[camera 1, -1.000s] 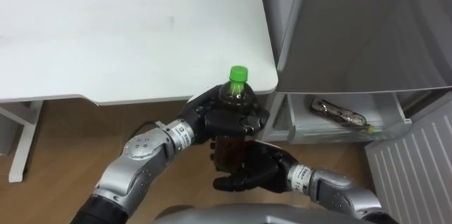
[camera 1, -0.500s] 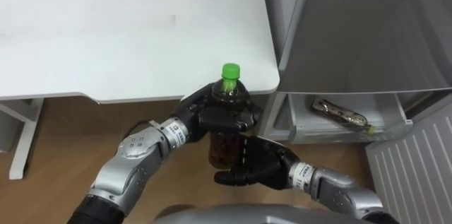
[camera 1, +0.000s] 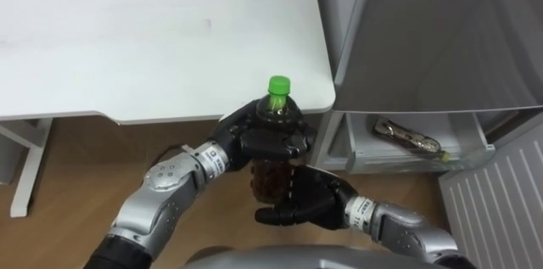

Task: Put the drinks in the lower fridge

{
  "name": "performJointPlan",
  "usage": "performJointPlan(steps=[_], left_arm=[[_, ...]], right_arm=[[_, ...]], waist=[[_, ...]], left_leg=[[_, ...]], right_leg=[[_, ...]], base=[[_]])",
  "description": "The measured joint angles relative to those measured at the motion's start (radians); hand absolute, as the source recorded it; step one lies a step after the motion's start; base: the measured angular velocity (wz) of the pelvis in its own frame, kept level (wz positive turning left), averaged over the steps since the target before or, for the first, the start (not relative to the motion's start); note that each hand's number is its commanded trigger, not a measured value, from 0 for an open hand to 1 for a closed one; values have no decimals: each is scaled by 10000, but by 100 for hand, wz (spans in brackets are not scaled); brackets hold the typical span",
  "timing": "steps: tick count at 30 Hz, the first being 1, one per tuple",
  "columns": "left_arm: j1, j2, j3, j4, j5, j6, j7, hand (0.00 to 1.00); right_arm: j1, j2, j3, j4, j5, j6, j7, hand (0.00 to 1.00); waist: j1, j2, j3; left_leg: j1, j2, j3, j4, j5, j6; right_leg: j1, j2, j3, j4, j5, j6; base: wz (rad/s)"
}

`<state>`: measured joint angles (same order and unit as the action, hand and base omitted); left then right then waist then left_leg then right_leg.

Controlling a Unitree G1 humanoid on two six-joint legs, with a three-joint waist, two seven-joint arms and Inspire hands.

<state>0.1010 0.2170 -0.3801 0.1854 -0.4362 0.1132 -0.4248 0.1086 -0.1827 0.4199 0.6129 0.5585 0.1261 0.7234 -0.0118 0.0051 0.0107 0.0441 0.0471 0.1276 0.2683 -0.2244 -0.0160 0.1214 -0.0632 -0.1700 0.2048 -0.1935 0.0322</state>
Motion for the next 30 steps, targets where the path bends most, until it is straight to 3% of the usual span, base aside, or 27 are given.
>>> performJointPlan(steps=[3,5,8,9,30], left_arm=[[112,5,-14,1,49,30,0,100],[116,5,-37,1,91,89,0,100],[123,5,-72,2,102,116,0,100],[124,5,-78,3,102,115,-1,100],[131,-54,-617,10,68,121,-248,100]], right_arm=[[41,5,106,0,0,71,-17,0],[92,7,108,0,-1,77,-22,9],[122,5,105,0,-2,78,-32,61],[121,10,105,-1,-1,78,-72,100],[113,119,343,-5,-1,77,-665,100]], waist=[[-6,-5,-3],[-15,-29,-19],[7,-67,-44],[4,-81,-51],[-45,-129,10]], left_leg=[[-30,0,-26,49,0,0],[-48,0,-46,59,0,0],[-88,2,-46,61,1,-1],[-96,0,-45,58,1,-1],[-181,-7,-44,12,0,0]], right_leg=[[-26,0,-31,5,0,0],[-94,0,-45,7,1,-2],[-168,2,-40,15,4,-6],[-142,1,-37,18,4,-6],[-197,-1,-42,8,3,-5]], base=[[1],[2],[0],[0],[0]])
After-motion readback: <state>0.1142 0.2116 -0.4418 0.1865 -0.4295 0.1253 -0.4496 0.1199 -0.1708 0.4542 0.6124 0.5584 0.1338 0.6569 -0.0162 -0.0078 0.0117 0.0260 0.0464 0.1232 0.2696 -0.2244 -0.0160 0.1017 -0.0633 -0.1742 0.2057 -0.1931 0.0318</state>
